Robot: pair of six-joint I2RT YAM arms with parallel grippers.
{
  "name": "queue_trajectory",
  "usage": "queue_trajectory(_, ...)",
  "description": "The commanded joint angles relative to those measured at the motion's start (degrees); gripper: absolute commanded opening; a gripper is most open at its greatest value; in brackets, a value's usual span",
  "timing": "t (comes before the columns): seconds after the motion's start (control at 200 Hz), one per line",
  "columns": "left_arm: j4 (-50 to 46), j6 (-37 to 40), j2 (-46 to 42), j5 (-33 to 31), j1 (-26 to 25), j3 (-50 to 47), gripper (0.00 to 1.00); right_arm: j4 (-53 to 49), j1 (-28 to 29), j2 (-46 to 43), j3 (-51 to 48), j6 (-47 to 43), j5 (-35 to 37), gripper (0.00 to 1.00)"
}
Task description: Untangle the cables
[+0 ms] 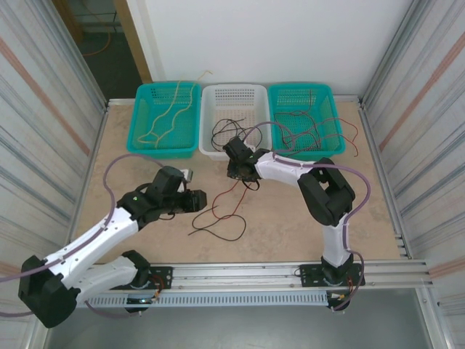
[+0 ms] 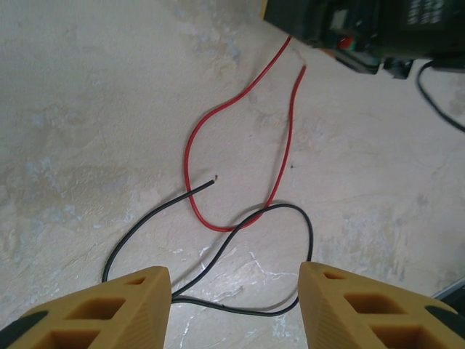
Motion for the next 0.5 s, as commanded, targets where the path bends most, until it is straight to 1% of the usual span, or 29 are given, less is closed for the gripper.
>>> queue_trajectory(0.0, -1.1, 1.5, -2.9, -1.9, -0.2, 1.7, 0.51, -4.2, 0.5, 1.8, -1.0, 3.0, 1.5, 0.39)
queue_trajectory(0.14, -0.8, 2.2, -4.3, -2.8, -0.3, 1.9, 0.52, -4.2, 1.2, -0.4, -3.1, 4.0, 2.3, 0.44)
queue_trajectory(0.251, -0.7, 2.7, -4.6, -2.9, -0.2, 2.5, 0.52, -1.7, 2.8, -3.5, -6.5, 3.8, 5.8, 0.48)
queue_trajectory(0.331, 0.1, 3.1, -4.8, -3.6, -0.2, 1.8, 0.54, -0.7, 3.6, -4.7, -7.4, 3.3, 7.2, 0.49)
queue_trajectory(0.431, 0.3, 2.6, -2.6, -4.6, 0.1, 0.3, 0.6, -1.1, 4.4, -6.2, -7.1, 2.1, 8.5, 0.51)
queue_trajectory(0.496, -1.6, 2.2, 0.9, -3.6, 0.8, 1.0, 0.58, -2.6, 4.9, -7.6, -6.5, 1.3, 9.2, 0.51)
